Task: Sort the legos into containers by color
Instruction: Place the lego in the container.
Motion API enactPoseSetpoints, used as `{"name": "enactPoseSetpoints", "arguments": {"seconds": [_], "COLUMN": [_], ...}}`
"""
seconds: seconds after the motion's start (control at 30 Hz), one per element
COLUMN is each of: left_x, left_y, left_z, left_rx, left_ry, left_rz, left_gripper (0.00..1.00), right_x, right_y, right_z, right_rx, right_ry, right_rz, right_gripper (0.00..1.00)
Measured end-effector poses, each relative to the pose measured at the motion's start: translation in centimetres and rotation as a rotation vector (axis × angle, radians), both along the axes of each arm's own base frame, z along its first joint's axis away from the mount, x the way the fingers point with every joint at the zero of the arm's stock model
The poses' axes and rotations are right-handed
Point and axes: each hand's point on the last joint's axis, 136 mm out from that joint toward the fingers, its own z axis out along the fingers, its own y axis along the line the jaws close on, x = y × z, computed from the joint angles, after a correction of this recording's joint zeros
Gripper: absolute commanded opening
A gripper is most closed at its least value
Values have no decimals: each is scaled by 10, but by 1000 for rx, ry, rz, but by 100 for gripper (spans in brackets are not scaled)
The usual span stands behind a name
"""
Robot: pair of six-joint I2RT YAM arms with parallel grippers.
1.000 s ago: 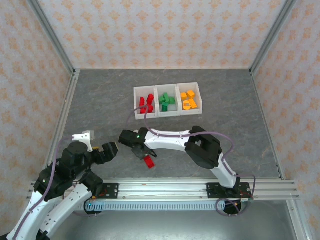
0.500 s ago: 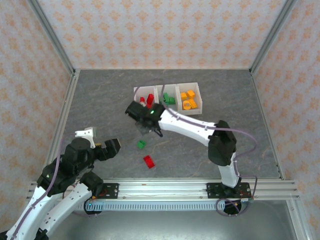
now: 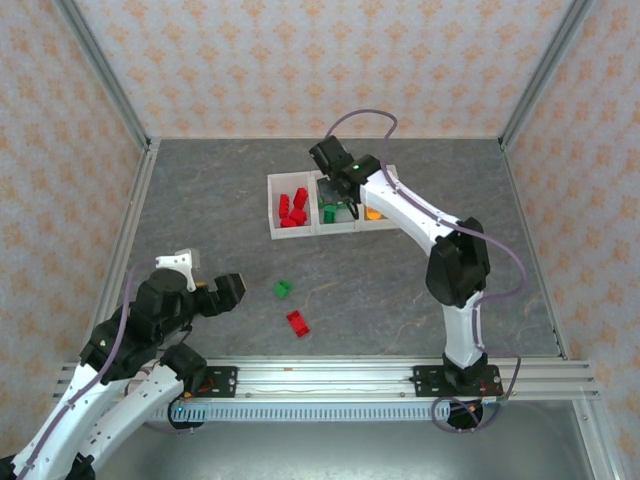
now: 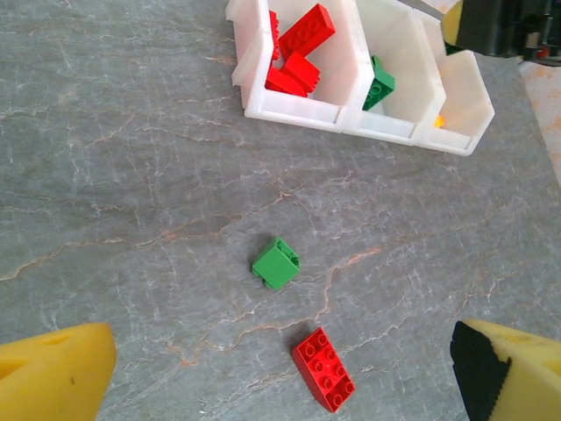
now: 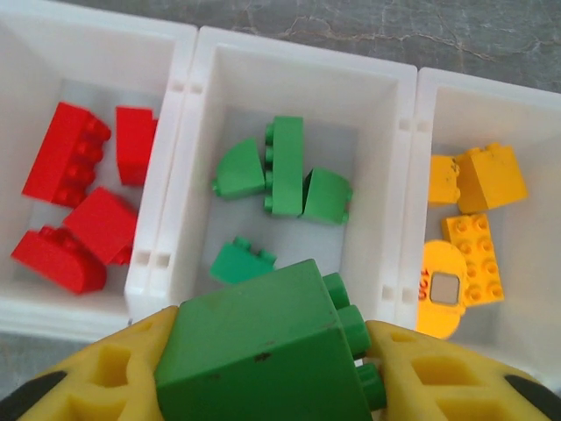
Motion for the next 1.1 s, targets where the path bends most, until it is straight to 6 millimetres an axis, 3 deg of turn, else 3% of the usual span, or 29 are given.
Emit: {"name": "enactPoseSetpoints", "arguments": {"seconds": [0.2,0.4,0.57,0.8,1.1], "left_x": [3,6,9,12,13], "left_y": [-2,-4,-6,-9,-14], "left_z": [-4,-5,-8,-10,-9], "left_rx": [18,35,51,56,54], "left_ry": [19,19,35,42,29], "left_rz": [-5,-18,-23,-34,-65], "left_gripper": [99,99,99,99,99], "right_x": [30,37,41,28,5], "right_y": [4,1,5,-4,-16], "right_z": [-31,-53,-59,-70,-60], "right_rx": [23,23,27,11,23], "right_ry": [35,74,80,103,116], "right_rz": [-13,-21,-17,-19,-24], "right_gripper": [35,35,35,36,41]}}
